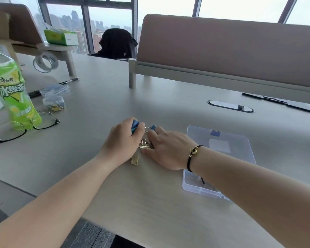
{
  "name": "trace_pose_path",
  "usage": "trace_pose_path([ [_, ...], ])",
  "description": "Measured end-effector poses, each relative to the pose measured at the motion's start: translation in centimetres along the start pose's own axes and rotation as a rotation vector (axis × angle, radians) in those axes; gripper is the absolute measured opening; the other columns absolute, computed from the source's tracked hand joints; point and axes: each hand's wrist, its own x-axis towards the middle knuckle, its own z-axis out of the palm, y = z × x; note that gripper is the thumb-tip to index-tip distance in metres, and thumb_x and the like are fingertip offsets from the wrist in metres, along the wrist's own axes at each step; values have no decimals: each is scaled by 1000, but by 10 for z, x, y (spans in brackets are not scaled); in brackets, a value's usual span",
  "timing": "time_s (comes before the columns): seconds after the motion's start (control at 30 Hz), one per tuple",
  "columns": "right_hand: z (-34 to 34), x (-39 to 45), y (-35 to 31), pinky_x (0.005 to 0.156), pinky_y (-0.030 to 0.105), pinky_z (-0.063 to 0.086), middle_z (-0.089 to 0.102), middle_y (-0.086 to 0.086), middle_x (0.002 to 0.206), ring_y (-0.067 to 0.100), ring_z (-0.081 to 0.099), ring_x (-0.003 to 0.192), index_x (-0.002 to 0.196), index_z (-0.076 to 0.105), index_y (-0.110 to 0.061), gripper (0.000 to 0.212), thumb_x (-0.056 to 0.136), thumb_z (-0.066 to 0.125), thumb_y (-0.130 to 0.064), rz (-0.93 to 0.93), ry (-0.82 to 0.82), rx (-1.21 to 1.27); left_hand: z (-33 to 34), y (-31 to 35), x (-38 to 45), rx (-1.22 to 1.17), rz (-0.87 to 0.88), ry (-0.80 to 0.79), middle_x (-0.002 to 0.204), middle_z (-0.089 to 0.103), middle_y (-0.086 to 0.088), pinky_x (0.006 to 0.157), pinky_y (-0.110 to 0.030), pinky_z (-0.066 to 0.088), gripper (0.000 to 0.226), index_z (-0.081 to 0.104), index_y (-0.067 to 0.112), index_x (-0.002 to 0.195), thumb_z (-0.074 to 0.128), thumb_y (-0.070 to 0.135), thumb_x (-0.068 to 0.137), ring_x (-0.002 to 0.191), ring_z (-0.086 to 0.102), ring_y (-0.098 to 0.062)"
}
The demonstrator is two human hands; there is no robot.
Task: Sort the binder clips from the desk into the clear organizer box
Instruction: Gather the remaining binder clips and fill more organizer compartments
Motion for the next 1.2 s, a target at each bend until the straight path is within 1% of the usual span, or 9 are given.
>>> trace_pose_path([
  [0.17, -2, 9, -5, 68, 34, 35, 58, 9, 115, 35, 62, 97, 120, 44, -14, 37, 102, 27, -42, -52, 8, -76, -2, -1, 2, -190, -84, -20, 48, 42, 9, 49, -21, 31, 45, 35, 17, 59, 54, 33, 97, 48, 36, -8],
  [0.27, -4, 10, -5, 65, 34, 36, 62, 9, 107, 35, 62, 89, 113, 44, -15, 33, 101, 30, -41, -64, 17, -57, -4, -3, 2, -290, -79, -56, 51, 39, 5, 53, -29, 33, 49, 39, 7, 64, 55, 39, 96, 50, 35, -13],
  [0.4, -8, 7, -3, 55, 33, 31, 57, 3, 80, 33, 48, 66, 93, 31, -20, 25, 97, 37, -44, -46, 54, -5, -5, 0, 4, -525, -205, -67, 58, 30, -10, 42, -19, 23, 50, 36, -6, 73, 58, 33, 96, 42, 25, -13],
  [0.5, -10, 5, -2, 52, 33, 28, 51, 0, 74, 33, 50, 67, 91, 37, -19, 27, 98, 41, -45, -62, 60, 39, -5, 1, 7, -696, -335, -48, 55, 31, -9, 40, -14, 19, 46, 40, -9, 78, 59, 29, 96, 35, 23, -13],
  [0.7, -5, 2, -1, 62, 32, 35, 60, 4, 101, 31, 57, 80, 99, 43, -16, 26, 102, 35, -41, -92, 23, 59, -4, 3, 8, -813, -437, -79, 50, 35, -8, 42, -14, 16, 31, 52, 9, 73, 58, 30, 95, 34, 20, -11],
  [0.83, -3, 6, -3, 58, 33, 34, 61, 4, 89, 33, 54, 70, 95, 38, -17, 25, 103, 31, -39, -104, 27, -26, -4, 4, 11, -862, -465, -93, 52, 37, -8, 45, -20, 12, 33, 51, 14, 64, 58, 27, 94, 34, 20, -12],
  [0.97, -6, 7, -6, 59, 33, 31, 47, -1, 75, 29, 43, 63, 93, 37, -17, 22, 105, 29, -34, -132, 38, -85, -6, 4, 11, -914, -491, -105, 54, 39, -7, 42, -20, 12, 31, 50, 13, 66, 57, 21, 94, 34, 21, -12],
  [1.1, -5, 4, 3, 51, 35, 32, 42, -2, 61, 35, 49, 58, 88, 34, -18, 23, 104, 33, -36, -110, 181, 35, -7, 3, 11, -924, -511, -97, 55, 43, -6, 42, -20, 14, 27, 51, 13, 69, 57, 19, 94, 35, 23, -13],
  [1.2, -24, -4, 13, 51, 36, 35, 51, 3, 61, 29, 50, 56, 85, 43, -12, 31, 104, 38, -36, 90, 342, 403, -9, 3, 13, -934, -528, -68, 56, 50, -5, 44, -22, 15, 18, 54, 11, 78, 57, 19, 95, 36, 24, -13],
])
